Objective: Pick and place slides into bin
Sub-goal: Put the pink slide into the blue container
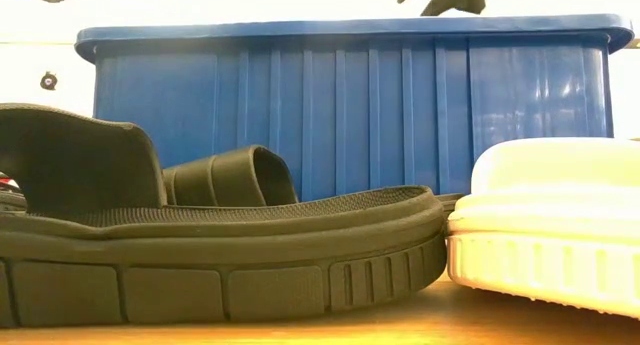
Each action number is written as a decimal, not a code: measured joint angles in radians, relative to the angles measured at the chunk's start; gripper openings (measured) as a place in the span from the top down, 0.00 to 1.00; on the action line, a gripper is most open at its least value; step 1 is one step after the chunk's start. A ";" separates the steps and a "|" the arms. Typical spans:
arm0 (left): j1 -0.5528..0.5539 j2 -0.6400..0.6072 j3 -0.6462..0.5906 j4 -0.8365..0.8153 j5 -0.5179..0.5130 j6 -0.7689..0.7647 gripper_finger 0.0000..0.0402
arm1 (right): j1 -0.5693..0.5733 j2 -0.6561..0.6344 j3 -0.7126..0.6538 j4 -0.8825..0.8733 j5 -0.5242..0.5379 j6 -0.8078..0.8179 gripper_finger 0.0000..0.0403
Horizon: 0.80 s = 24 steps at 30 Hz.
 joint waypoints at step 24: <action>-0.004 0.047 0.002 0.009 -0.019 -0.160 0.44 | 0.880 0.017 0.000 -0.222 0.119 1.202 0.43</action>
